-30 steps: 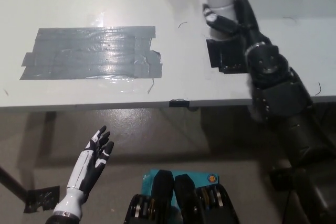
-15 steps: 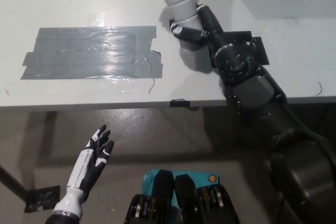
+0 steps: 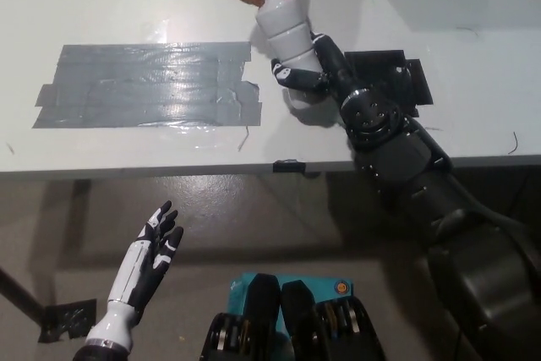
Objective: A white bottle is kept in the middle of the desk infront of the robot and the robot picks it up with its right hand and passes it to a person
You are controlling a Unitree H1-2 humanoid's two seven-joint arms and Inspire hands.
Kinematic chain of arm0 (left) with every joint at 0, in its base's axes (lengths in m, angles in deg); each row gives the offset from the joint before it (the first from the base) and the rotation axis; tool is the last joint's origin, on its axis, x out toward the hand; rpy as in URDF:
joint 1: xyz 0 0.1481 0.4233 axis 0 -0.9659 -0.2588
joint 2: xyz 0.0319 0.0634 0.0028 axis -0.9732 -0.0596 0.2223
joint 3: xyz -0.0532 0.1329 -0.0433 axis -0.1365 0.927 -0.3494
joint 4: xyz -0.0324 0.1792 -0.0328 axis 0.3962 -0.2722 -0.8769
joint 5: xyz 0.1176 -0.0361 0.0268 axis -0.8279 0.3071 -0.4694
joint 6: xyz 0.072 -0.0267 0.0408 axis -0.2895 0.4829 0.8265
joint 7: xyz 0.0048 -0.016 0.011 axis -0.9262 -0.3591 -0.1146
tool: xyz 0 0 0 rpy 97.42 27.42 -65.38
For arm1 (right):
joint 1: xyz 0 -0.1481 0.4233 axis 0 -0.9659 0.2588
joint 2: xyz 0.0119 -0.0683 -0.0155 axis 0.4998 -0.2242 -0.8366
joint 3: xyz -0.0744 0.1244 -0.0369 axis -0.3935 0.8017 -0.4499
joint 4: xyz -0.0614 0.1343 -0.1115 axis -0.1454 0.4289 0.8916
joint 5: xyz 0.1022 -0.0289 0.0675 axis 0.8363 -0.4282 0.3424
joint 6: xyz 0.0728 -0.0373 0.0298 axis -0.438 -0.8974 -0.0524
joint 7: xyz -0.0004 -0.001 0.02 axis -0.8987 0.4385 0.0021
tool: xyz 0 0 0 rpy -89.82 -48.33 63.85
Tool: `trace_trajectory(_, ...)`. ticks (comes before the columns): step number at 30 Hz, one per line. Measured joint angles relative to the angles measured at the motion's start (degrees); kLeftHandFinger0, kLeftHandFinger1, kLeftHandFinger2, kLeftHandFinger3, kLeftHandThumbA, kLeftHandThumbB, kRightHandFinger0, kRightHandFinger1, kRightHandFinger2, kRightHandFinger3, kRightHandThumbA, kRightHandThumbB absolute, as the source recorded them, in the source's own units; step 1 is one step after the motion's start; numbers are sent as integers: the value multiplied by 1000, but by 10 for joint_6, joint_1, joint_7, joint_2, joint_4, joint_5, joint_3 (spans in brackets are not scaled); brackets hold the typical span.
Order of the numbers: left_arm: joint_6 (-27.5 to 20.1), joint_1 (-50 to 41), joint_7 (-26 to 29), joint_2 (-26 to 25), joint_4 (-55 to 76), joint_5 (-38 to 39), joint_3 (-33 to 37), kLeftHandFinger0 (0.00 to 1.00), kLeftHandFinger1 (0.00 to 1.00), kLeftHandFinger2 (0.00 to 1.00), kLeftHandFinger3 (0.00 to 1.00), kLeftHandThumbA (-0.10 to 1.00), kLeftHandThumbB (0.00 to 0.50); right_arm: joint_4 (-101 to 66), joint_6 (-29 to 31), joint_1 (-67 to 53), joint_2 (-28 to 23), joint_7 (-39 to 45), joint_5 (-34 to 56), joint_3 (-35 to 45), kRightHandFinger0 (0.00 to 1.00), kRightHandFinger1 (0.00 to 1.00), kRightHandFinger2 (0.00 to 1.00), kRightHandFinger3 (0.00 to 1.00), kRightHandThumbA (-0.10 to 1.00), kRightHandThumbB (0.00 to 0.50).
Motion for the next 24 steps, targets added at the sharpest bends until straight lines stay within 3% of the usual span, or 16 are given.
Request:
trace_trajectory(8,3,0,0,0,0,0,0,1000,1000,1000,1000,840,103,-2,21,-1,-4,32,7,7,1000,1000,1000,1000,887,500)
trace_trajectory(12,3,0,0,0,0,1,0,1000,1000,1000,1000,862,118,-20,36,-5,-9,38,7,7,1000,1000,1000,1000,885,500)
trace_trajectory(17,5,0,0,0,0,1,0,1000,1000,1000,1000,841,86,-88,43,-26,-20,45,10,13,1000,1000,1000,1000,943,500)
trace_trajectory(22,6,0,0,0,-1,1,0,1000,1000,1000,1000,811,86,-213,31,-80,-40,52,10,14,1000,1000,1000,1000,967,500)
trace_trajectory(24,6,0,0,0,-2,1,0,1000,1000,1000,1000,823,95,-259,25,-106,-44,54,10,14,1000,1000,1000,1000,944,473)
